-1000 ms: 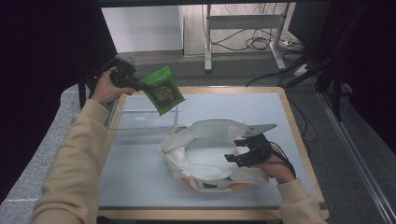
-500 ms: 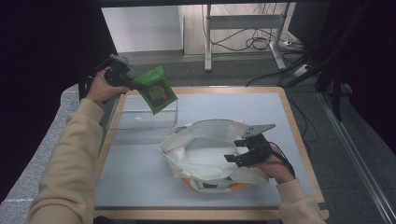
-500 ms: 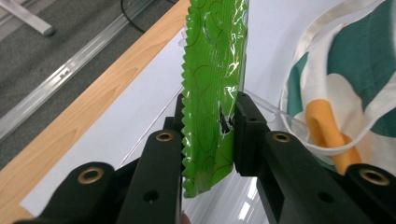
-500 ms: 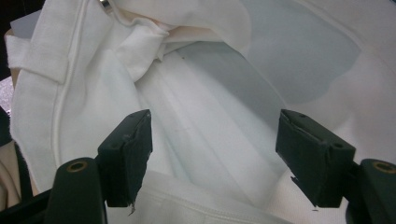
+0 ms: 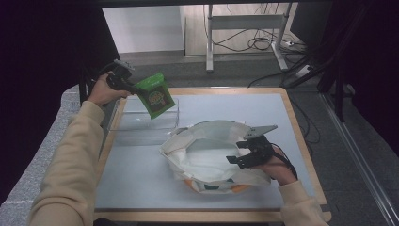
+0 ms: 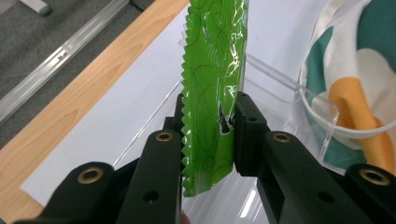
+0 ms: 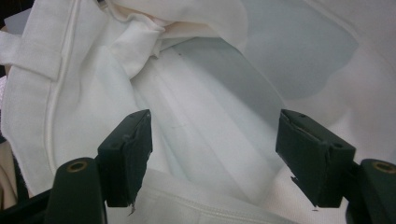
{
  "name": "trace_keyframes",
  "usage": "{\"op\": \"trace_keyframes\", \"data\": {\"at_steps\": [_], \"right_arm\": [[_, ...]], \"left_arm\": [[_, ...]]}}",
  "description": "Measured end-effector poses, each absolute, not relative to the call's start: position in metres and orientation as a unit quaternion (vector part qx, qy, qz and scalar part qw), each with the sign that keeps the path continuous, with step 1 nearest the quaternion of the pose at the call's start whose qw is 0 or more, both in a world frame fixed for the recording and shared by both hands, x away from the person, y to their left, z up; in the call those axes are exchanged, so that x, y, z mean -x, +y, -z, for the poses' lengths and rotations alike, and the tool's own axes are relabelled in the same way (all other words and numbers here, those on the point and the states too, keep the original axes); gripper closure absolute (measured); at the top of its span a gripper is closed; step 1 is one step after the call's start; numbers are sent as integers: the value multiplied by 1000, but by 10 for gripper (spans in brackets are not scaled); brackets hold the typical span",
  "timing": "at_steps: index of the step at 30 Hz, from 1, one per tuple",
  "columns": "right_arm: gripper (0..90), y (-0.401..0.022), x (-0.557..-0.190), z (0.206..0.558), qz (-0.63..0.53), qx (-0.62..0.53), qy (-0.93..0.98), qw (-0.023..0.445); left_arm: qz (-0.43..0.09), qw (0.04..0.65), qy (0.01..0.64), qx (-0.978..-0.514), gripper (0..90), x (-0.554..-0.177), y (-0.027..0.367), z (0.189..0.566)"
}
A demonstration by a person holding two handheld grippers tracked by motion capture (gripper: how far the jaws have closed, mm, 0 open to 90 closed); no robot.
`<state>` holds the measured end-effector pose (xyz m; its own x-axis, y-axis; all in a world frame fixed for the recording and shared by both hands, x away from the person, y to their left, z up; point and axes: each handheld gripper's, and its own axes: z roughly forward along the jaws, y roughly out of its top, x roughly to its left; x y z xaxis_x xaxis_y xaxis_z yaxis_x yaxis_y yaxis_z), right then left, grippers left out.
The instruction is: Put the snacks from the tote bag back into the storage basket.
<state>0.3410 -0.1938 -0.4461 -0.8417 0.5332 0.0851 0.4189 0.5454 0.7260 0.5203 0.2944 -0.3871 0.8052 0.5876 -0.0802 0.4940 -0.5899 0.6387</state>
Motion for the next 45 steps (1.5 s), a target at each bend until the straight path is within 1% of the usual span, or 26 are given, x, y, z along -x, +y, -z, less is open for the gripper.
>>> {"op": "trace_keyframes", "data": {"at_steps": [10,15,24,30,36,45], "right_arm": [[270,-193,-341,448,-389,-271,878,72],[270,-193,-342,448,-389,-272,877,70],[269,-194,-342,449,-388,-273,878,70],[267,-192,-342,450,-386,-272,879,70],[264,-191,-342,450,-384,-271,880,69],[262,-192,-343,451,-383,-273,880,68]], "left_arm": [[-57,297,296,-906,750,-528,285,410],[-53,291,295,-909,747,-533,278,419],[-54,298,295,-906,742,-536,272,422],[-69,304,296,-903,735,-537,267,422],[-88,319,311,-891,707,-540,262,424],[-99,318,315,-889,673,-542,259,426]]}}
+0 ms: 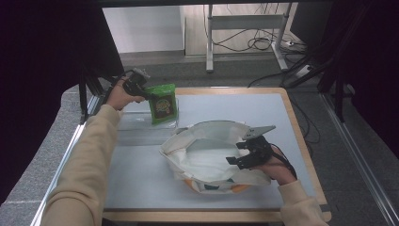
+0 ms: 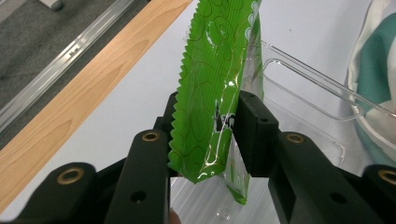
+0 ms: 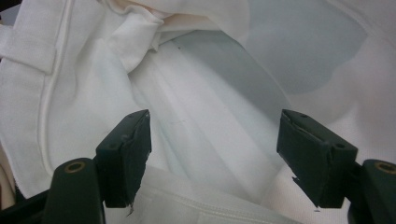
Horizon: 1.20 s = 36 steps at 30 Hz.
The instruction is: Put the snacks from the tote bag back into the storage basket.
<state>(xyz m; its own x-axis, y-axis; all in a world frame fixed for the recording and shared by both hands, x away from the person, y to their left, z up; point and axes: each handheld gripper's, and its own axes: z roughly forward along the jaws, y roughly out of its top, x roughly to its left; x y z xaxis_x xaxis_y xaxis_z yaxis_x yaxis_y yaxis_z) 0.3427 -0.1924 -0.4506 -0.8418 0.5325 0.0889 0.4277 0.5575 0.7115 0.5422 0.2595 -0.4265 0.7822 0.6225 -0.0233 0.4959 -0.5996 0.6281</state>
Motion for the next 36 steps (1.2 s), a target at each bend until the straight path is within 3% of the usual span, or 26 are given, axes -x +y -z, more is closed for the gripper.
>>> {"op": "trace_keyframes", "data": {"at_steps": [4,13,20,36], "right_arm": [[260,-192,-342,451,-382,-273,880,67],[258,-192,-343,451,-381,-273,881,67],[258,-193,-343,451,-381,-272,881,68],[257,-192,-342,451,-381,-272,881,68]], "left_arm": [[-105,315,317,-889,651,-543,257,428],[-140,325,319,-879,486,-542,253,418],[-168,344,306,-872,473,-538,252,404],[-174,359,293,-869,473,-523,258,387]]}}
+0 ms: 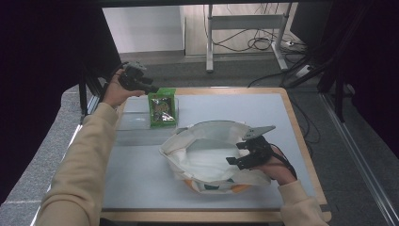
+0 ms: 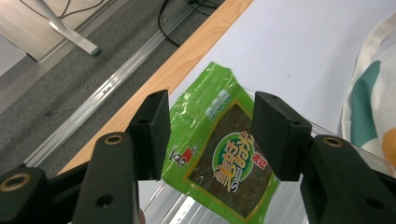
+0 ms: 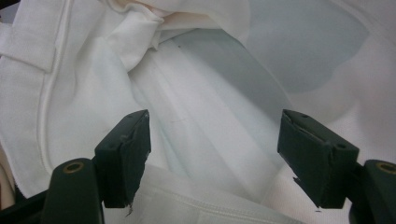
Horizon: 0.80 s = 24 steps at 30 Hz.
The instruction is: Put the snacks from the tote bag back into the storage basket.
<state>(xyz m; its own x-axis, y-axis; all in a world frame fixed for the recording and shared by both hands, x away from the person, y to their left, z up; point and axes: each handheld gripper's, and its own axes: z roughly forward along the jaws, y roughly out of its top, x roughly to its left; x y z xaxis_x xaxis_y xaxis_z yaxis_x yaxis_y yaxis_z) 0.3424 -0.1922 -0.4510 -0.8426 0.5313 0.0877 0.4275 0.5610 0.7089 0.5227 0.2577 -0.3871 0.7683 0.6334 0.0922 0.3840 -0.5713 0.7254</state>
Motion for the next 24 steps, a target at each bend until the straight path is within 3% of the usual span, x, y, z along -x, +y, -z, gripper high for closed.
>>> {"op": "trace_keyframes", "data": {"at_steps": [24], "right_arm": [[258,-196,-338,446,-393,-268,877,69]], "left_arm": [[-98,387,305,-865,473,-477,242,383]]}}
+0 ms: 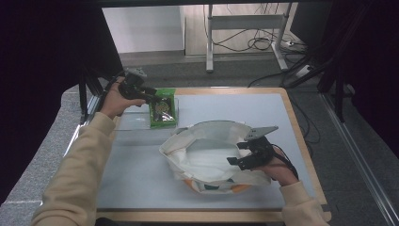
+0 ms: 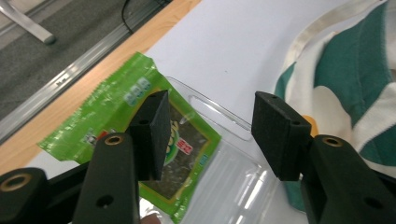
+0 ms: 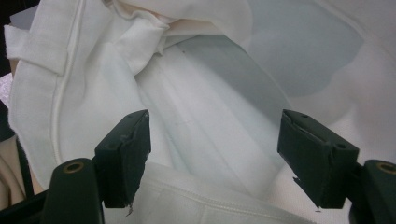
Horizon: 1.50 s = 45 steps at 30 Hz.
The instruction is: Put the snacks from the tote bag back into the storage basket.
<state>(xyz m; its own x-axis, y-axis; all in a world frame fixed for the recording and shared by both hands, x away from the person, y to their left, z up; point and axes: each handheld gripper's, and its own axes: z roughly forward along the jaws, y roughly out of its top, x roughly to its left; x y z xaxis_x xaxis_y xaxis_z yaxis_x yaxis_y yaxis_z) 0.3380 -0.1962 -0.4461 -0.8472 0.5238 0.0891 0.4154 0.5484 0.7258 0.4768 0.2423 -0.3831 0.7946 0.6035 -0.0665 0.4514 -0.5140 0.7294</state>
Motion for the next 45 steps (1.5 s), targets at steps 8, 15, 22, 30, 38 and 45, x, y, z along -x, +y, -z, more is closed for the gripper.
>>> {"op": "trace_keyframes", "data": {"at_steps": [8,15,22,30,38,45], "right_arm": [[258,-199,-336,446,-391,-267,878,72],[259,-199,-334,443,-393,-264,878,76],[259,-198,-333,440,-394,-263,877,79],[259,-195,-334,439,-394,-255,880,78],[258,-197,-331,436,-397,-253,878,83],[258,-198,-331,436,-397,-256,877,85]], "left_arm": [[-82,394,304,-863,450,-461,241,391],[-72,403,303,-861,450,-445,244,397],[-66,410,291,-862,448,-423,242,400],[-57,407,270,-871,440,-392,235,397],[-48,411,262,-872,432,-369,235,401],[-38,419,257,-870,426,-352,231,407]]}}
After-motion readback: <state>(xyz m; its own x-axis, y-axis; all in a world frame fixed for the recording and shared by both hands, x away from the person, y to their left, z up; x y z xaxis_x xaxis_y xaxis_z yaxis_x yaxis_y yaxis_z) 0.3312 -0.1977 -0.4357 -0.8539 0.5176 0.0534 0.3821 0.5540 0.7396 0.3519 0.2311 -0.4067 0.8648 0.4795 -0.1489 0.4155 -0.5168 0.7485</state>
